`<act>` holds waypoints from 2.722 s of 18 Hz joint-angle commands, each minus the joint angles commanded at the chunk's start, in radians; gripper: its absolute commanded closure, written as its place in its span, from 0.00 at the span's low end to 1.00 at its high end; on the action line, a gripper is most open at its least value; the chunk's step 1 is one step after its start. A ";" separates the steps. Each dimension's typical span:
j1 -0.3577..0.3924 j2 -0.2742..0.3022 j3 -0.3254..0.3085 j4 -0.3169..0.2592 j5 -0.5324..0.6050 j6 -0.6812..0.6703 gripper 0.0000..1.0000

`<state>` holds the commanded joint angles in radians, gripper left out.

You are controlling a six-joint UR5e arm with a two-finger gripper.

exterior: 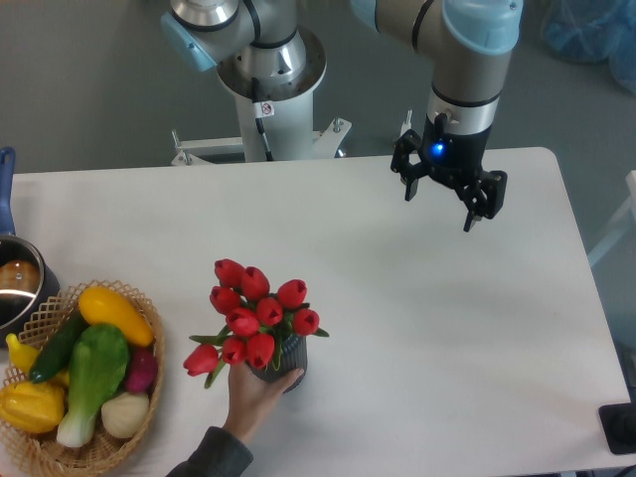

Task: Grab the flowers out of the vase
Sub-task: 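Move the open gripper toward the red tulips in the black vase, then lower the open gripper around the tulip stems above the vase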

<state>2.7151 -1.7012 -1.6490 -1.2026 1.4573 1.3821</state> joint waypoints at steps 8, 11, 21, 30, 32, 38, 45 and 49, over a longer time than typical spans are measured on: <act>-0.015 0.005 -0.030 0.011 -0.020 -0.011 0.00; 0.001 0.008 -0.099 0.086 -0.141 -0.012 0.00; -0.011 0.006 -0.172 0.250 -0.371 -0.043 0.00; -0.041 -0.043 -0.170 0.275 -0.538 -0.083 0.00; -0.054 -0.051 -0.157 0.275 -0.535 -0.084 0.00; -0.097 -0.069 -0.152 0.273 -0.535 -0.118 0.00; -0.120 -0.074 -0.153 0.288 -0.673 -0.178 0.00; -0.121 -0.081 -0.152 0.293 -0.710 -0.183 0.00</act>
<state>2.5940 -1.7824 -1.8009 -0.9097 0.7471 1.1996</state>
